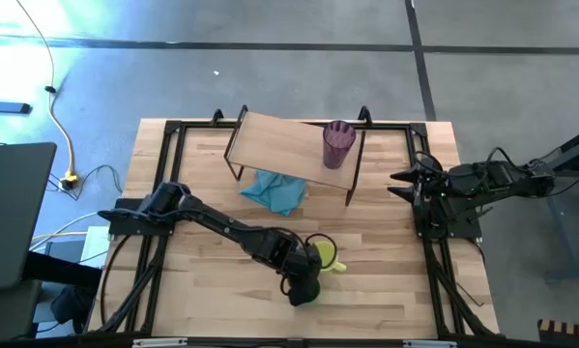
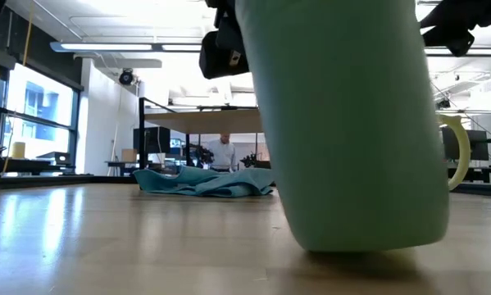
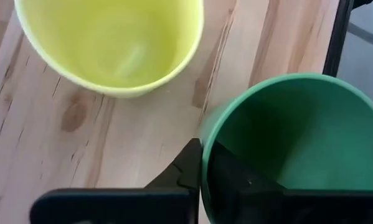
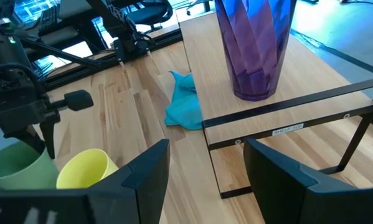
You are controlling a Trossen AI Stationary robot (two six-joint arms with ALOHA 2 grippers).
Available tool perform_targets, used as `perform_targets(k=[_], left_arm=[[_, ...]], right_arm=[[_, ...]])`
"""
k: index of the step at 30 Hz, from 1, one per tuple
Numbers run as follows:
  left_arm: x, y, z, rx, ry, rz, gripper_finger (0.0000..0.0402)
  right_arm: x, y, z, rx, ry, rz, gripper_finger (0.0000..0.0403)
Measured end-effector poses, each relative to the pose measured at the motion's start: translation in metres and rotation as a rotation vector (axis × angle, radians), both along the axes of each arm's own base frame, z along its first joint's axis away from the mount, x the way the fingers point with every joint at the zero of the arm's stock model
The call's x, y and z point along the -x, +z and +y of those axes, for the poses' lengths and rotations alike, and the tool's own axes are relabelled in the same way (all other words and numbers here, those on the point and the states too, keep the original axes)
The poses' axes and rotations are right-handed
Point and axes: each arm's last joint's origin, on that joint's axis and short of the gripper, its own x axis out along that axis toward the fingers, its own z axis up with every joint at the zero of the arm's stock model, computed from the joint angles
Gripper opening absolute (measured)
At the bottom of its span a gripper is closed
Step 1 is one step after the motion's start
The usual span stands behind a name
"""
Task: Stack small to large cups/mugs on shelf
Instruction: Put the green cup on the shelf
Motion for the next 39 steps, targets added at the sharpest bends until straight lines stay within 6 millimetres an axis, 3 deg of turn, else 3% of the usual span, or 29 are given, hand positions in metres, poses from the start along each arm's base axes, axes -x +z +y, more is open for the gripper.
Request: perform_targets(k=[10,20,30,39], left_arm=[[0.024,0.013,0.013,-0.034,-0.017,0.175,0.0003],[0.053,0.054,0.043,-0.088,0.004,0.233,0.0001],[0.072,0.089,0.092,-0.107,0.080,0.205,0.0001],[0.082,0.099,0.134,-0.107,0.168,0.238,0.0000]], right_arm=[[0.001,-0.002,0.000,0.004,0.000,0.018,0.0197],[0.001,-0.002,0.000,0.007,0.000,0.027,0.0197],[0.001,-0.002,0.000,0.007,-0.006,0.025,0.0197],[0.001,-0.002,0.000,-0.002,-0.010,0.023,0.0197]])
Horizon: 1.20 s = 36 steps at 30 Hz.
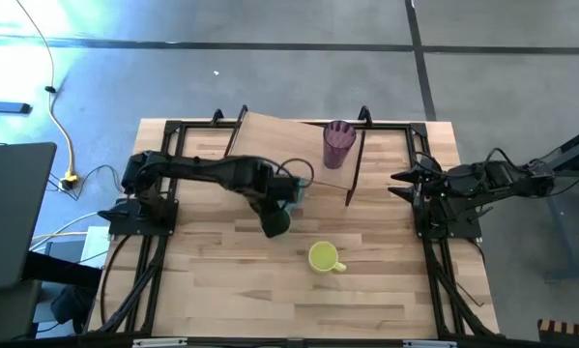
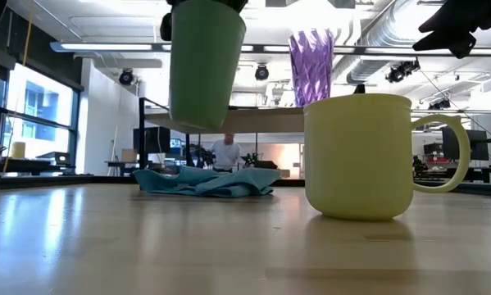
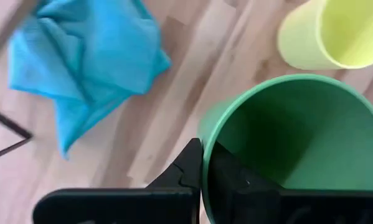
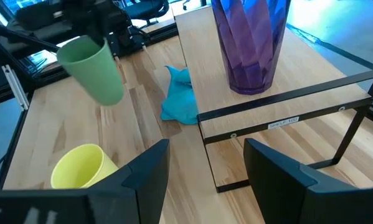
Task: Stack small to large cups/mugs on shelf
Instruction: Put the green cup on the shelf
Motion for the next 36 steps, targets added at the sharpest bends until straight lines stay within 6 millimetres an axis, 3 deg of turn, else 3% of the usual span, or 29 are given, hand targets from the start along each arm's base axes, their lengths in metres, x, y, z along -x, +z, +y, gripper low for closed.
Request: perform_targets(k=[9,18,25,36], left_arm=[[0.009,0.036,0.032,-0.072,0.038,-0.045,0.0000],[0.027,0.080,0.081,-0.155,0.161,-0.153,0.0000],[0.040,0.090,0.116,-0.186,0.272,-0.189,0.0000],[0.040,0.086,0.149,-0.207,0.365,-0.235,0.0000]], right_arm=[[0.000,0.000,0.000,-0.005,-0.003,-0.002,0.0197],[0.000,0.000,0.000,0.003,-0.017,-0.003,0.0197],[0.000,0.000,-0.001,0.005,-0.018,-0.003,0.0197],[0.000,0.000,-0.001,-0.001,-0.036,-0.007,0.0197]])
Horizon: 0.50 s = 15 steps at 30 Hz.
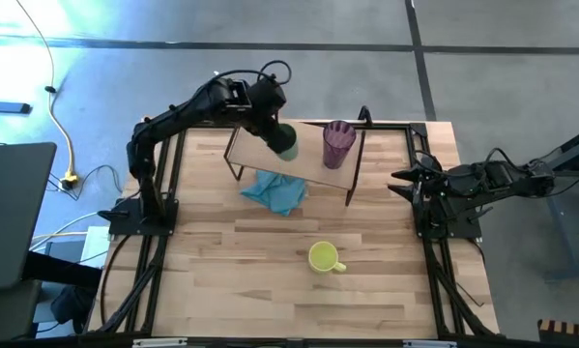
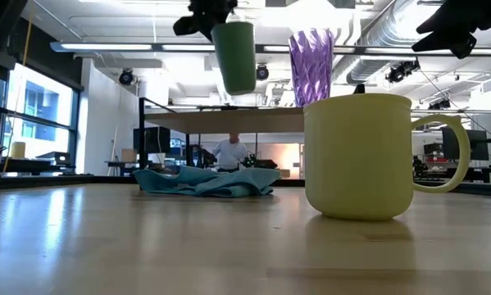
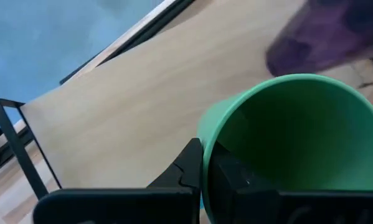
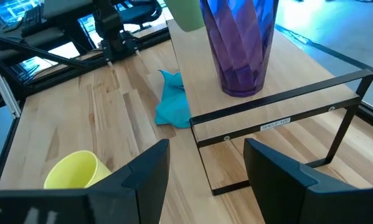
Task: Stack small to large cups/mugs on shelf
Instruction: Put the green cup on the shelf
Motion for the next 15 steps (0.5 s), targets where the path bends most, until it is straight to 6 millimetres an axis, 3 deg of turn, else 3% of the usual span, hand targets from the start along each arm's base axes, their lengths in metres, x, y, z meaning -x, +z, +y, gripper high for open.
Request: perform_targets(k=[15], left_arm=[[-0.010,-0.013,0.019,0.007,0.033,-0.017,0.0000]], right_arm=[[0.000,0.000,0.000,0.001,-0.016,-0.003,0.0197]])
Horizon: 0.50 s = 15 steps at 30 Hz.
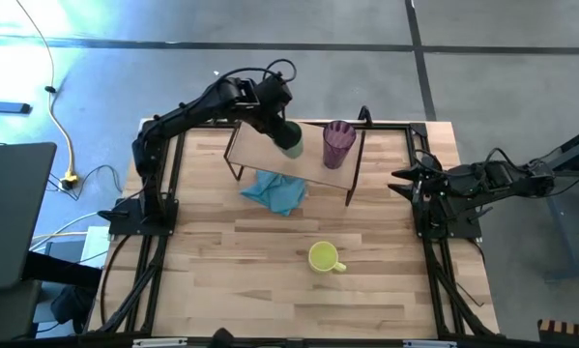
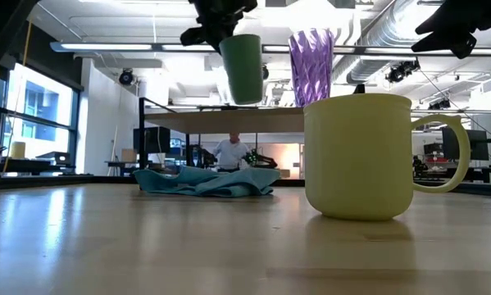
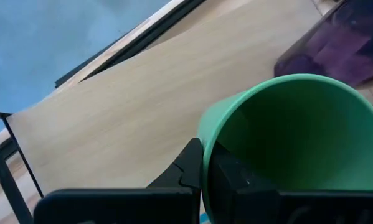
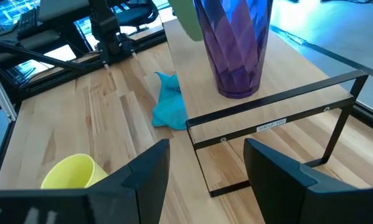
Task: Stack small to large cups/mugs on shelf
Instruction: Put the green cup on the shelf
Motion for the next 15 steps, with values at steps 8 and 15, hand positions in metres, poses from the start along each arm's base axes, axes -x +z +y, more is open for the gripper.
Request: perform_targets(k=[8,15], left_arm=[[-0.0011,0.0010,0.0037,-0.021,0.012,-0.021,0.0000],[-0.0016,-0.0017,0.0077,-0.017,0.022,-0.017,0.0000]], right_arm=[[0.0000,0.0000,-0.0001,0.002,-0.003,0.000,0.0197],[0.0000,0.0001,-0.0001,0.001,-0.005,-0.001,0.0197]])
